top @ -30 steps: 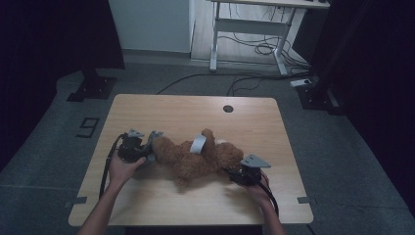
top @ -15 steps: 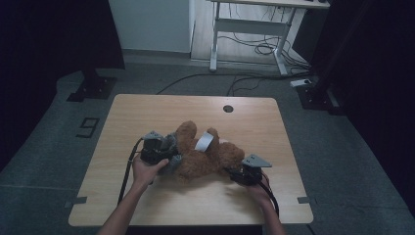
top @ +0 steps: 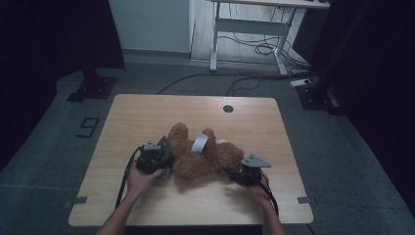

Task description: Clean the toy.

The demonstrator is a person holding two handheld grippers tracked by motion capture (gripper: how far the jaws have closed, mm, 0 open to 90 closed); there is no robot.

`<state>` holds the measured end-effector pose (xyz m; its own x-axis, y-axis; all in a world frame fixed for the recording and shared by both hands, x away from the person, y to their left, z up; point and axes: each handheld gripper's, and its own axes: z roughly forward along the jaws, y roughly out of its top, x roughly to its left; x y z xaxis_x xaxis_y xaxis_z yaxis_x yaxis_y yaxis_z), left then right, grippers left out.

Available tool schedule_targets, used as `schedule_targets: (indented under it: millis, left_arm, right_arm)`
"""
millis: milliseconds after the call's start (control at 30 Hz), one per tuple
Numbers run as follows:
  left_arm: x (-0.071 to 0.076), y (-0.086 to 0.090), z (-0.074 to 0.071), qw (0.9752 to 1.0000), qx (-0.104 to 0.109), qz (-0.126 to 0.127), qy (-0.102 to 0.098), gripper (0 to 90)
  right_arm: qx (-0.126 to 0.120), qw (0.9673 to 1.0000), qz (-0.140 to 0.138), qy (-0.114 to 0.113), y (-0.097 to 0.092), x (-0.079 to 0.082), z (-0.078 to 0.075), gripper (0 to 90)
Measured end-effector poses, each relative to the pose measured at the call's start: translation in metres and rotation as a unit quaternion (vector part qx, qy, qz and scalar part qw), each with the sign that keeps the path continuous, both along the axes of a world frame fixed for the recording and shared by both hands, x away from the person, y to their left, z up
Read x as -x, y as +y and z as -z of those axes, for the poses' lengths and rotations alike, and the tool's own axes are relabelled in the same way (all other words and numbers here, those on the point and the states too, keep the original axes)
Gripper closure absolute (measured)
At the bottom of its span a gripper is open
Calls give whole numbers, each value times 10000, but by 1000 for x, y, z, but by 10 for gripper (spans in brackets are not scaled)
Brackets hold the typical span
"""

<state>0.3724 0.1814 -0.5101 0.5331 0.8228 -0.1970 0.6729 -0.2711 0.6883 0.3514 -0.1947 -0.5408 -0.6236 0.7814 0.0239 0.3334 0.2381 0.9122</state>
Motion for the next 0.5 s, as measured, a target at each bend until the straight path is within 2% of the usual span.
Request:
schedule_targets:
  millis: [67,133,200,267,367,500]
  left_arm:
    - [3,11,-4,9998,62,-185,-32,780]
    - [7,22,-15,9990,148,-363,-204,781]
    - [9,25,-28,9982,214,-419,-374,782]
    - [11,22,-47,9974,321,-350,-540,782]
    - [11,4,-77,9957,385,-123,-839,783]
    - [5,-28,-98,9940,344,168,-1021,782]
  right_arm:
    - [-1,10000,-14,7,-1,0,0,382]
    - [-28,10000,-15,13,-1,-1,0,382]
    - [-37,10000,-11,8,-1,-1,0,383]
    - [-36,10000,15,16,0,-1,0,383]
    - [-21,10000,48,43,2,-2,-1,383]
    - [-25,10000,62,51,2,-2,-2,383]
